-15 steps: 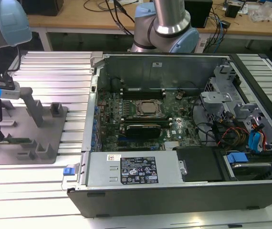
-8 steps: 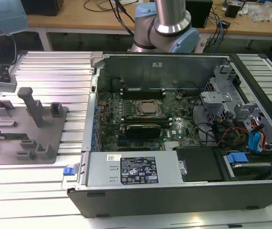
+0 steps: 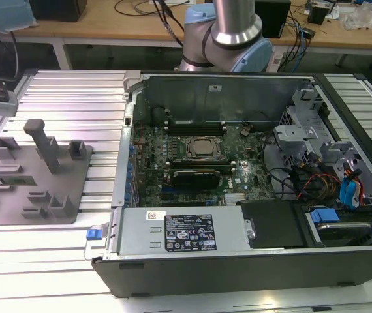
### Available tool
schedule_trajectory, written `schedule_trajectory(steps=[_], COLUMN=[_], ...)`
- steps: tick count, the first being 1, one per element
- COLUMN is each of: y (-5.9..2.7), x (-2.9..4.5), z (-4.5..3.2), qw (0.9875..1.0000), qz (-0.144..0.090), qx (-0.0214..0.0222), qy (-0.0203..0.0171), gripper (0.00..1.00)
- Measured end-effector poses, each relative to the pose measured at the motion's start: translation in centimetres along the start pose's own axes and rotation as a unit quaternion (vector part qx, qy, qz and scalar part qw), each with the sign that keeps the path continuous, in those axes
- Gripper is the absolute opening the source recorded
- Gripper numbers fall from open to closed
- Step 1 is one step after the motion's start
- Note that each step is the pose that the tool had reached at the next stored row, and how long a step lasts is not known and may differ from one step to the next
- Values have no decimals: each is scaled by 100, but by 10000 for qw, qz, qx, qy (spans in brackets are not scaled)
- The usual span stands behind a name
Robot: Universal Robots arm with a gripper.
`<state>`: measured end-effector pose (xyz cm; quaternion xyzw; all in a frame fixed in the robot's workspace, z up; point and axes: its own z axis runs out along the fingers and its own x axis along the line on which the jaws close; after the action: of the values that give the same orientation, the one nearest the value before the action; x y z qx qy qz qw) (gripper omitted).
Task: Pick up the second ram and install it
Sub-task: 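Pick up the second ram and move it above second insertion slot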
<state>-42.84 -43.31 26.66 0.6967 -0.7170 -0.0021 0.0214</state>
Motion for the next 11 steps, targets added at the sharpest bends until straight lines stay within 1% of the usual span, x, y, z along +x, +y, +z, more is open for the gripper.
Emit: schedule_trajectory(steps=[2,6,7,9,11], y=[2,4,6,8,9], x=[3,5,7,9,10], z=[-94,-198,-251,-327,-351], qw=[10000,10000,10000,10000,10000], qz=[0,0,0,0,0], qx=[0,1,0,0,0], qy=[-2,-3,-3,-4,-4], gripper=[9,9,9,9,9])
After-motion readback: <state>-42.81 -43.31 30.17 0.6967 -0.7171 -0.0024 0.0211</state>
